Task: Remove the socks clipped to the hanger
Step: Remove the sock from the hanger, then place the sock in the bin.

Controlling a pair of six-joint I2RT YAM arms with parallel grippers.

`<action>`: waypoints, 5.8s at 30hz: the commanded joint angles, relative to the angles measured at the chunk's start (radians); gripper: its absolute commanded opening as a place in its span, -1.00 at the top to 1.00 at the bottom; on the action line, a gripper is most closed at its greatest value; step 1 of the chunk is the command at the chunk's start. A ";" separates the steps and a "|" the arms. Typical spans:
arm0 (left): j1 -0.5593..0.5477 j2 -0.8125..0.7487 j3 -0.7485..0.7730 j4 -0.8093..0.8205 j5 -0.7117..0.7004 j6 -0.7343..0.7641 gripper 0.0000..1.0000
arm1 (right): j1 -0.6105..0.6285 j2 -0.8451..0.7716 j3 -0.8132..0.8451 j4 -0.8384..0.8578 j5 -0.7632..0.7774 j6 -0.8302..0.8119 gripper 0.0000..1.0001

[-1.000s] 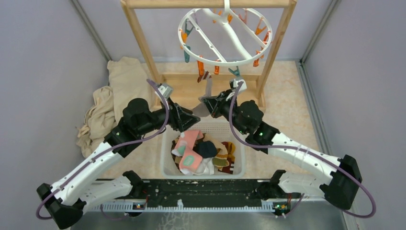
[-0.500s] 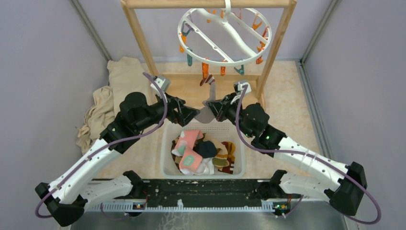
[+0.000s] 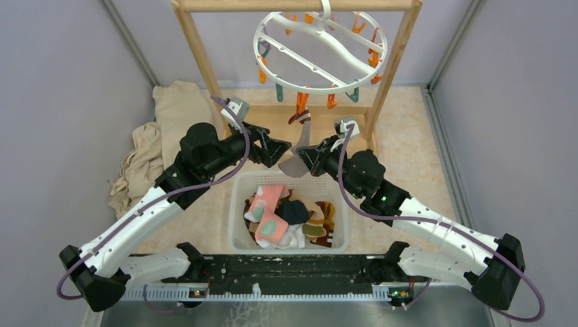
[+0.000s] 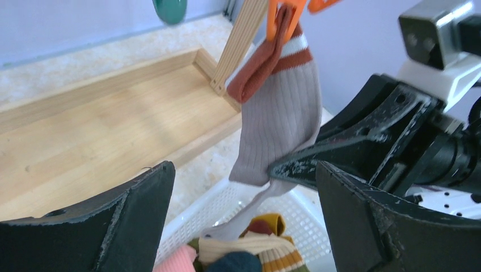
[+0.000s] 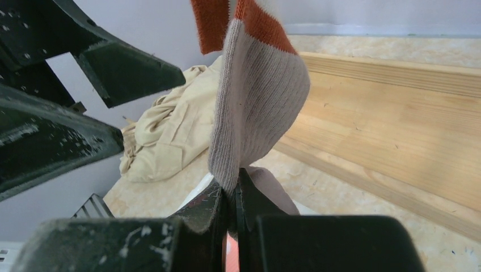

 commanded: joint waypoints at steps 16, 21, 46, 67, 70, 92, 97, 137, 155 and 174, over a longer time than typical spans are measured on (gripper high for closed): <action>-0.005 0.172 0.140 0.326 0.053 0.142 -0.81 | -0.006 -0.054 -0.014 0.031 0.000 -0.009 1.00; -0.004 0.186 0.139 0.369 0.037 0.191 -0.80 | -0.006 -0.058 -0.016 0.030 0.001 -0.007 1.00; -0.004 0.254 0.123 0.624 0.042 0.147 -0.60 | -0.006 -0.019 -0.021 0.058 -0.017 0.006 1.00; -0.006 0.310 0.143 0.627 0.038 0.135 -0.55 | -0.006 -0.009 -0.019 0.065 -0.023 0.006 1.00; -0.007 0.320 0.150 0.634 0.035 0.126 -0.50 | -0.006 -0.006 -0.018 0.066 -0.027 0.007 1.00; -0.007 0.319 0.149 0.677 0.026 0.075 -0.17 | -0.006 0.002 -0.029 0.070 -0.037 0.005 1.00; -0.007 0.314 0.146 0.687 0.031 0.058 0.09 | -0.006 0.001 -0.039 0.074 -0.038 0.008 1.00; -0.007 0.090 -0.008 0.280 0.053 0.018 -0.42 | 0.006 0.105 -0.272 -0.007 -0.292 0.098 1.00; -0.008 -0.170 -0.310 0.063 -0.162 -0.011 -0.98 | 0.040 0.204 -0.248 -0.125 -0.244 0.092 -0.48; 0.001 -0.261 -0.405 0.003 -0.623 0.036 -0.98 | -0.023 -0.217 -0.220 -0.305 0.172 -0.095 -0.97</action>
